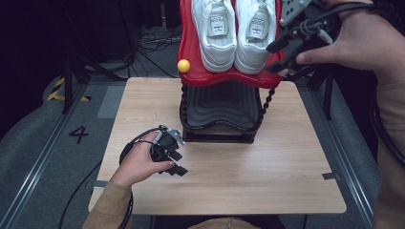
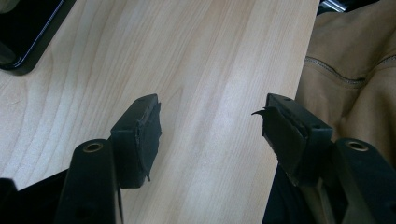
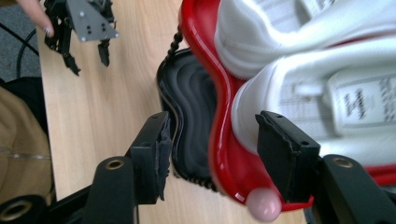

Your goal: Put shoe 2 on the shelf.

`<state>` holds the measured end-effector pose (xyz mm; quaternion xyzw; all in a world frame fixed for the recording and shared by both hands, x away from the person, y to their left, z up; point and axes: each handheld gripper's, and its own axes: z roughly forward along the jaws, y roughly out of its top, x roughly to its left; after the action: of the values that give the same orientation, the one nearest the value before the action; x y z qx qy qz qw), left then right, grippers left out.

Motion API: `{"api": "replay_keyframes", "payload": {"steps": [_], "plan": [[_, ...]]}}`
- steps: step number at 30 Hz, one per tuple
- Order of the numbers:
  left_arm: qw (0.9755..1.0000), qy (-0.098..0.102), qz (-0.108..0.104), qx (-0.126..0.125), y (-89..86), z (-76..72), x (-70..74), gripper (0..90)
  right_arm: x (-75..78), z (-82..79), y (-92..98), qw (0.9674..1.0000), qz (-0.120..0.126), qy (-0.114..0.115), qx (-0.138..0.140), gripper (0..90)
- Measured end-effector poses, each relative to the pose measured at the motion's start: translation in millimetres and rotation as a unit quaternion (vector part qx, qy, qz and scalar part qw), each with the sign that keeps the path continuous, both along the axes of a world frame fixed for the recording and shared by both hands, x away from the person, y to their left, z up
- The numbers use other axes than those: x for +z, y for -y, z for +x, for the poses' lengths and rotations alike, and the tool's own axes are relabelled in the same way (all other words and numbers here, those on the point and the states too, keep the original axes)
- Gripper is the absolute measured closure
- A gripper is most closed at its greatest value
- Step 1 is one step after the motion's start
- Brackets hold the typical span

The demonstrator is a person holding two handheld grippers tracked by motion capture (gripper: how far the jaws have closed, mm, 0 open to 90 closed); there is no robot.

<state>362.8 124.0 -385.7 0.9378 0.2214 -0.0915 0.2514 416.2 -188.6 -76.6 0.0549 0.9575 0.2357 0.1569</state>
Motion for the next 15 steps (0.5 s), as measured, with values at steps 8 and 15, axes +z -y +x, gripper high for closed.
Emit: {"api": "replay_keyframes", "payload": {"steps": [8, 15], "plan": [[1.0000, 0.001, 0.003, -0.002, 1.0, 1.3, 1.1, 37.7, -27.4, -11.1, 25.1, 0.9996, -0.016, -0.019, -0.013, 43.3], [1.0000, 0.001, 0.002, -0.001, 2.9, 2.8, 1.1, 37.7, -60.2, -21.9, 31.2, 0.9984, -0.036, -0.042, -0.013, 41.4]]}}
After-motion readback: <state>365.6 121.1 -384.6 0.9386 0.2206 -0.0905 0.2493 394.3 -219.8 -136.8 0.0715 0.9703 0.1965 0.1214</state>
